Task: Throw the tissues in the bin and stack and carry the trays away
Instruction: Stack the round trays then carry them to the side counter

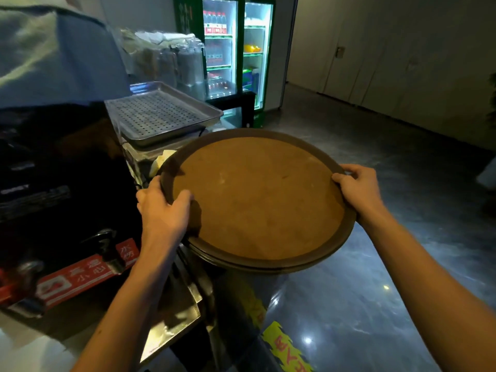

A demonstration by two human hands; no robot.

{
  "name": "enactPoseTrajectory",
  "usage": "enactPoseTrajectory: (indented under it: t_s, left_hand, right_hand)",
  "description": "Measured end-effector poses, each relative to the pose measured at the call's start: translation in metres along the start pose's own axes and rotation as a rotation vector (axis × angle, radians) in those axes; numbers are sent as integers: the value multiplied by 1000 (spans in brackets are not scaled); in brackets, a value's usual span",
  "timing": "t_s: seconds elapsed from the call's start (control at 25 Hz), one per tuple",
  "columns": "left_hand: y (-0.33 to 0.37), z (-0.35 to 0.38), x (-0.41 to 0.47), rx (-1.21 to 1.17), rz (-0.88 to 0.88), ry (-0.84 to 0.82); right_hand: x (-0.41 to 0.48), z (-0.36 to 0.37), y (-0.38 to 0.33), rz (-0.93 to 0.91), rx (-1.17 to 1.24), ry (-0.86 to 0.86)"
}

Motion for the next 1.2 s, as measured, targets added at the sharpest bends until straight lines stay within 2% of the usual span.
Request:
enactPoseTrajectory:
  t_s: [0.2,0.4,0.64,0.76,1.04,1.2]
  left_hand:
    - [-3,21,18,95,-127,181]
    - [-16,28,15,149,-246,307]
    - [-16,37,0,227,-179,318]
    - [-14,41,1,317,-169,330]
    - [-10,45,0,353,-163,307]
    - [-1,40,1,447,-79,235]
  right_hand:
    - [81,53,-6,-62,-89,-146]
    - [127,99,-16,-248,-360,-305]
    - [136,120,-12,-414,-761,-428]
    - [137,124,-19,-493,-843,-431]
    - [139,124,-9,-491,-732,-377]
    - [133,117,1,-336,-507,-357]
Point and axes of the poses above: each hand's wrist, its own x-axis towards the middle knuckle, its own z-axis out of the palm, y = z × x, the point moved 5 cm from there along x, towards the middle knuckle, and after that the axes turned 6 degrees about x, right-handed, at the moved point
